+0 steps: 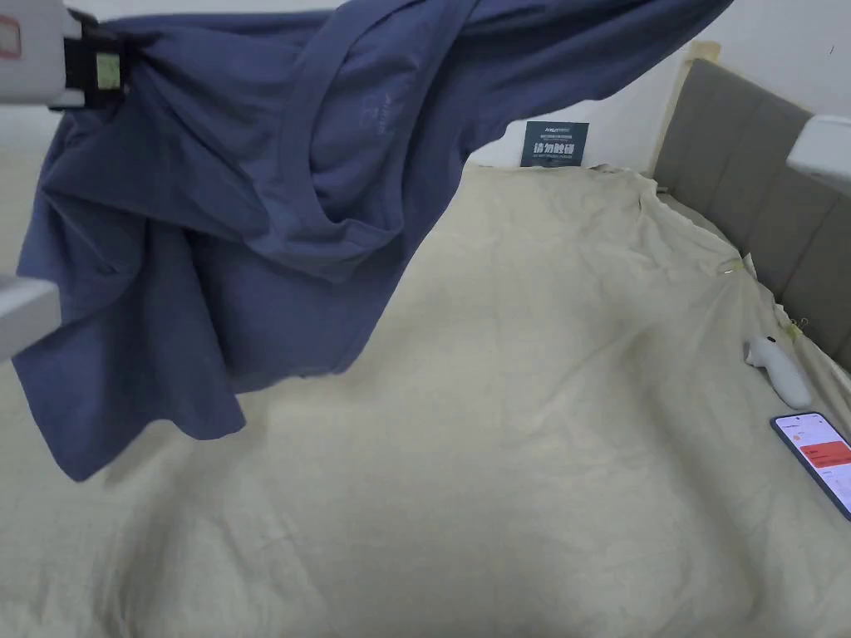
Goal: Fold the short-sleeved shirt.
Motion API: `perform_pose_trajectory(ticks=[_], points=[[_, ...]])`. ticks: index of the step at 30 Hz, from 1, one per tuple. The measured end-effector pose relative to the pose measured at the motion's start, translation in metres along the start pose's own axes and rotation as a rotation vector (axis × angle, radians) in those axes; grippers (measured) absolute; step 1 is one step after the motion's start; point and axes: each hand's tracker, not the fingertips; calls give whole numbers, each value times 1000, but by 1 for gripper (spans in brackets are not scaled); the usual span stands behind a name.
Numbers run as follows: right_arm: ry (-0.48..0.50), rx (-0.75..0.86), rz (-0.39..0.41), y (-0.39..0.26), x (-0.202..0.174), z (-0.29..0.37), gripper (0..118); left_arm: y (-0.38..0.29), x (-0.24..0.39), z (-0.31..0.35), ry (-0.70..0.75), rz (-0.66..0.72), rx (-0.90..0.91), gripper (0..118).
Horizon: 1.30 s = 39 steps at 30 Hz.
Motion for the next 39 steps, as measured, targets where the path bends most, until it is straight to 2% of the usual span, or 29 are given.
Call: perform_pose_trajectory(ticks=[4, 12, 15, 19, 22, 26, 30, 33, 36, 39], points=[[-39, 32, 50, 18, -9, 5, 5, 36, -8, -9, 3, -62, 27, 1], [-125, 32, 69, 44, -14, -33, 5, 89, 4, -65, 51, -190, -29, 1], [-166, 13, 86, 54, -16, -58, 5, 103, 15, -100, 92, -236, -55, 0], [-271, 20, 200, 63, -8, -94, 5, 119, 35, -152, 178, -315, -43, 0], [-309, 26, 190, 73, -7, -145, 5, 129, 51, -192, 242, -374, -42, 0], [-353, 31, 202, 77, 1, -189, 5, 138, 57, -250, 279, -366, -24, 0], [-385, 48, 173, 76, 14, -237, 5, 142, 61, -304, 321, -362, 25, 0], [-421, 51, 198, 69, 30, -279, 5, 132, 69, -341, 353, -379, 59, 0], [-463, 31, 221, 49, 46, -317, 5, 107, 77, -376, 341, -383, 41, 0], [-479, -22, 199, 18, 70, -347, 5, 62, 89, -404, 314, -409, -28, 0]])
